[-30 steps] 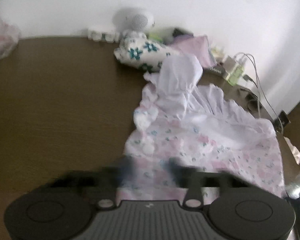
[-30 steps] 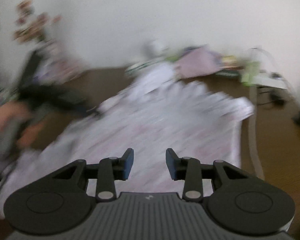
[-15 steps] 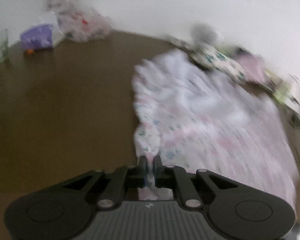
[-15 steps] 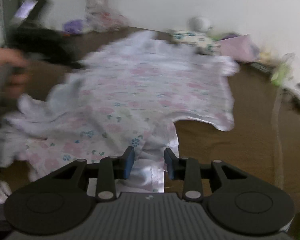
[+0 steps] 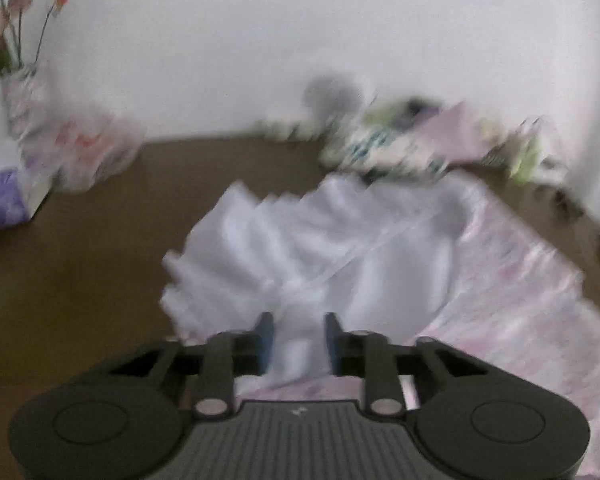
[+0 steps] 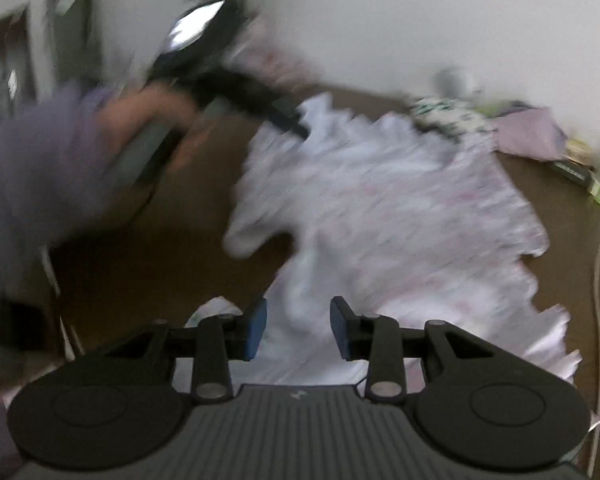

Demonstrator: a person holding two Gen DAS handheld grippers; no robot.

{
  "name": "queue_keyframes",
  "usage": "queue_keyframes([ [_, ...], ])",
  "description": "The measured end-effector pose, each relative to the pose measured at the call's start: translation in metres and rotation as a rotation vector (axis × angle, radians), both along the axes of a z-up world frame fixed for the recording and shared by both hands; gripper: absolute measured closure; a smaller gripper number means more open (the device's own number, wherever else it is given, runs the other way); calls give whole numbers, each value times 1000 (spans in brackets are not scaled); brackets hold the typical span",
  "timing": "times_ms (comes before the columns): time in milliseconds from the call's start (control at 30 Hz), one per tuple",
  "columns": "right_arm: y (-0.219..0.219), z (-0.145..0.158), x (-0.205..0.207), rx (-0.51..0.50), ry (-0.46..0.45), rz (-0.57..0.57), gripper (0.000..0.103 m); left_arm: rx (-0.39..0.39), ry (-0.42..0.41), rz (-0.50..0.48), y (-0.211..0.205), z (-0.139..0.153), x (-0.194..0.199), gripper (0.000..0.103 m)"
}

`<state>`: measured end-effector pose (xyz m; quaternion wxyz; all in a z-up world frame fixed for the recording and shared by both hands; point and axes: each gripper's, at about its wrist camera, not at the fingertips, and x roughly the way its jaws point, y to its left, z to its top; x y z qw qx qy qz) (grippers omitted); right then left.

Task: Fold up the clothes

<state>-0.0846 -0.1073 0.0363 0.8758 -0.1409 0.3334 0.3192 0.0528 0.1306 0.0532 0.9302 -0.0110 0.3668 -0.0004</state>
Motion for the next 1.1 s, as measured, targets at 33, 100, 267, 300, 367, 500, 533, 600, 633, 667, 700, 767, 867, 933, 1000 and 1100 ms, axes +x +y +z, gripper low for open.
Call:
queue_keyframes([
  [33, 1, -7, -2, -27, 8, 2, 77, -6, 28, 9, 6, -5, -5, 91],
  [100, -10, -7, 0, -22, 21, -21, 78, 2, 17, 9, 13, -12, -24, 94],
  [267, -49, -4, 34, -145, -13, -95, 78, 53, 55, 28, 6, -7, -82, 95],
  [300, -56, -4, 45, -193, -36, -138, 78, 57, 82, 20, 1, -4, -94, 95],
  [367, -69, -1, 66, -289, -86, -262, 77, 39, 133, -9, -11, 2, -117, 95],
  [500, -81, 31, 57, -117, -118, -260, 61, -71, 31, -92, -20, 33, -158, 90],
  [533, -79, 38, 49, -38, -106, -215, 59, -94, -7, -117, -18, 36, -160, 82],
  [600, -60, 35, 36, 50, -47, -90, 59, -135, -73, -178, -12, 37, -160, 76],
  [633, -49, 30, 30, 72, -21, -35, 59, -170, -66, -224, -10, 31, -159, 76],
  [667, -39, 25, 24, 93, 5, 20, 59, -209, -44, -275, -7, 23, -156, 75],
  [700, -29, 20, 21, 104, 24, 56, 59, -249, -22, -326, -5, 16, -154, 73],
  [767, -19, 7, 26, 94, 41, 44, 60, -291, -10, -345, 3, 3, -158, 54],
  [867, -28, -3, 29, 154, 102, 17, 60, -293, -9, -359, 14, -11, -167, 43],
  [933, -29, -6, 28, 189, 118, 36, 65, -283, -21, -397, 20, -12, -172, 43],
  [1000, -28, -10, 29, 198, 111, 60, 85, -301, -29, -461, 23, -11, -174, 43],
  [1100, -23, -11, 38, 202, 121, 56, 99, -270, -38, -583, 25, -10, -175, 43],
])
